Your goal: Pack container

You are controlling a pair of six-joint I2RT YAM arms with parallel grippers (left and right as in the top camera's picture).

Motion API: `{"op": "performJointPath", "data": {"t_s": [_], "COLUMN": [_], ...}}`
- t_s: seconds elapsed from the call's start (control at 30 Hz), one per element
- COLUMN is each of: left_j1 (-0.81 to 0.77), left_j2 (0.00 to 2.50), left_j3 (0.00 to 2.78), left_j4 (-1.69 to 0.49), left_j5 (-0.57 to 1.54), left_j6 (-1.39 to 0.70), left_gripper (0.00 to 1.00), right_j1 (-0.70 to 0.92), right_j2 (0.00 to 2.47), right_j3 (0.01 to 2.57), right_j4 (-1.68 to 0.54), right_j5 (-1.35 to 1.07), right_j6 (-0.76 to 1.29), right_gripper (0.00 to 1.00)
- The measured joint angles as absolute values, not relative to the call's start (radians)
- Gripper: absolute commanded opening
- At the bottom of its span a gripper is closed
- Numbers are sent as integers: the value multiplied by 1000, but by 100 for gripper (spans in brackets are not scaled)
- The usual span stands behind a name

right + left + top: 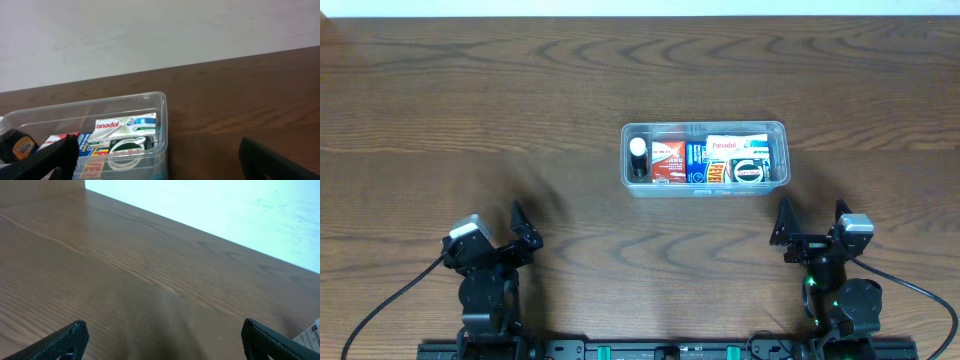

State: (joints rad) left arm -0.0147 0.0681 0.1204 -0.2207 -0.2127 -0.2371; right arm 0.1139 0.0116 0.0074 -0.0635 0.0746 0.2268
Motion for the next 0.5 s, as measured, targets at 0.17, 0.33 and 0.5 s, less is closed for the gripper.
{"op": "performJointPath", "data": {"t_s": [0.17, 0.33, 0.5], "left_j1": [1, 11, 12], "left_j2": [40, 23, 13], "left_j3": [120, 113, 96], "left_j4": [-221, -220, -212], "left_j5": [-190, -159, -152], "left_j6": [-165, -96, -73], "left_gripper": [98, 98, 98], "right_j1": [114, 114, 114], "right_j2": [12, 12, 12], "right_j3": [7, 7, 7], "right_j4": [-64, -64, -64], "right_j5": [75, 75, 75], "right_j6": [227, 227, 227], "right_gripper": [99, 99, 99]}}
